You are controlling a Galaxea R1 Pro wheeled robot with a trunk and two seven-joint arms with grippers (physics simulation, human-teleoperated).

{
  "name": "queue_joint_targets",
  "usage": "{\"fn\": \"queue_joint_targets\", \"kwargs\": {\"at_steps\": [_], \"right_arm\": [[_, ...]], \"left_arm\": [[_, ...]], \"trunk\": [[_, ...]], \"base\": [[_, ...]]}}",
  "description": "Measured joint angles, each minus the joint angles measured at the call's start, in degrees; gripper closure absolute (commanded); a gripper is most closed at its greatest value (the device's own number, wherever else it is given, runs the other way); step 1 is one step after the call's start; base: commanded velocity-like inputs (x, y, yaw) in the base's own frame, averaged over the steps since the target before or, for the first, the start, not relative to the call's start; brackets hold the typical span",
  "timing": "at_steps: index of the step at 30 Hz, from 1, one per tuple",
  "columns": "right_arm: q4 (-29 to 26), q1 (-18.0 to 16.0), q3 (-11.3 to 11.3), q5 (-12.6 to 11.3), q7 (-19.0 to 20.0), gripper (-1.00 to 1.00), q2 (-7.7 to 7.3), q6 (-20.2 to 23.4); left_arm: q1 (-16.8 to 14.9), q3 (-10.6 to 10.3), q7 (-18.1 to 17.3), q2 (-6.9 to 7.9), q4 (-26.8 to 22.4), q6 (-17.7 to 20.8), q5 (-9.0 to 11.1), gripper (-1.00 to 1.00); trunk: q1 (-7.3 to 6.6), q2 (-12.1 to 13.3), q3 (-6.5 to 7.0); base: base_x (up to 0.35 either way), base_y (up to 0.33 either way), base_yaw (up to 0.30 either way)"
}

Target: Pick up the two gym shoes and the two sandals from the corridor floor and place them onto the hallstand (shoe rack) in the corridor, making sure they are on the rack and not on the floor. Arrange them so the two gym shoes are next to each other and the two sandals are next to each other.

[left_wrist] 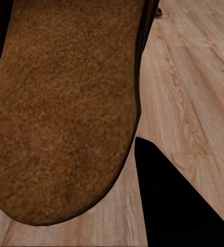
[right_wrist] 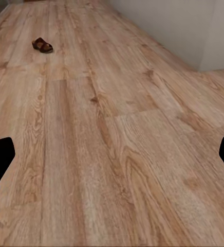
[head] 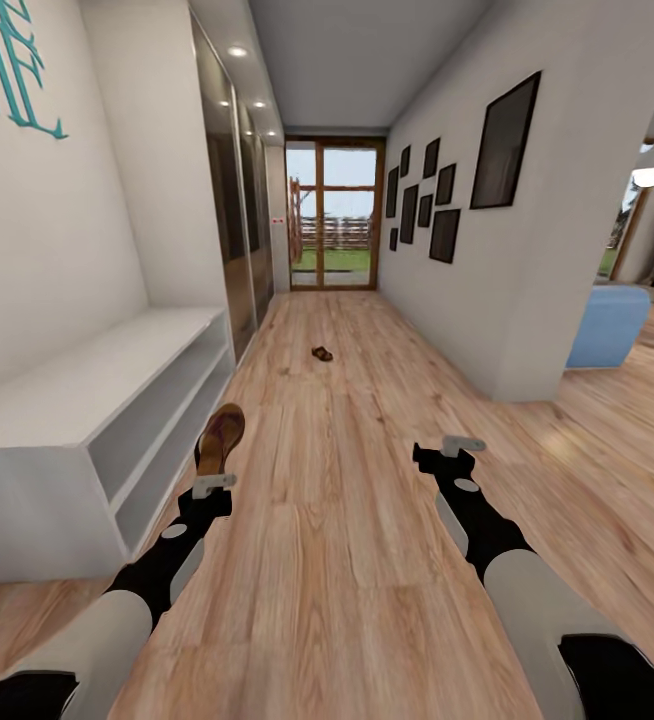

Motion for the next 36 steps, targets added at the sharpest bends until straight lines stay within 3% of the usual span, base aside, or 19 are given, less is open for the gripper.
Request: {"fn": "queue_joint_targets", "kwargs": {"at_steps": [36], "right_arm": [[0.00,0.00,0.00,0.02,0.00,-1.00,-0.01,0.00]], "left_arm": [[0.02,0.00,0.00,-0.37,0.00,0.00,0.00,1.00]], "trunk": [[0.00,0.00,0.00]], "base": [[0.349,0.000,0.000]]}}
